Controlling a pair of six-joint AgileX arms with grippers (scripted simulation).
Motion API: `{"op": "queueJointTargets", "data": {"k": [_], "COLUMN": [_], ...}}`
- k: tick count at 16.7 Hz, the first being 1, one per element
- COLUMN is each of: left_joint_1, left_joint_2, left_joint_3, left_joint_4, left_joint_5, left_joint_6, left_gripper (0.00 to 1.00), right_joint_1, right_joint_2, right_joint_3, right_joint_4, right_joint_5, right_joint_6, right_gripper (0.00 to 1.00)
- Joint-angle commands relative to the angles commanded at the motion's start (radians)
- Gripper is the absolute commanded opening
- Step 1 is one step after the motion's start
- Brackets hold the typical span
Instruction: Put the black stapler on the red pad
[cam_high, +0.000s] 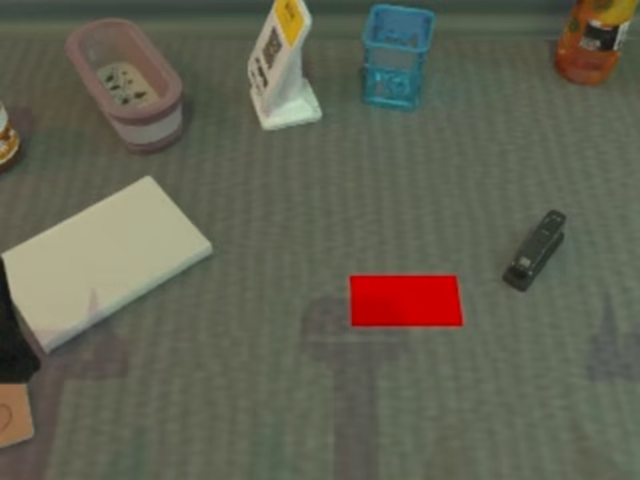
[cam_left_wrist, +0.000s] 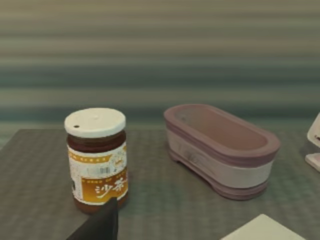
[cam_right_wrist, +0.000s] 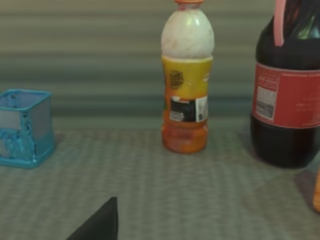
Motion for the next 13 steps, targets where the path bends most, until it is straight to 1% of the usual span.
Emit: {"op": "queueJointTargets", "data": {"k": [3,6,9,13], "left_joint_1": [0.000,0.000,0.000,0.000], "left_joint_2": [0.000,0.000,0.000,0.000], "left_joint_3": [0.000,0.000,0.000,0.000], "left_joint_4": [0.000,0.000,0.000,0.000], "left_joint_5": [0.000,0.000,0.000,0.000], "left_joint_6": [0.000,0.000,0.000,0.000], "left_gripper": [1.00,1.00,1.00,1.00], "right_joint_1": [0.002,0.020,0.046,0.088], "right_joint_2": [0.010,0.103,0.291,0.674], "right_joint_3": [0.010,0.103,0.287,0.620], "right_joint_4": [-0.008,-0.077,-0.203,-0.431], "right_joint_5": [-0.001,-0.005,-0.006,-0.002], "right_joint_6": [0.006,0.059,0.153,0.313], "right_gripper": [1.00,1.00,1.00,1.00]}}
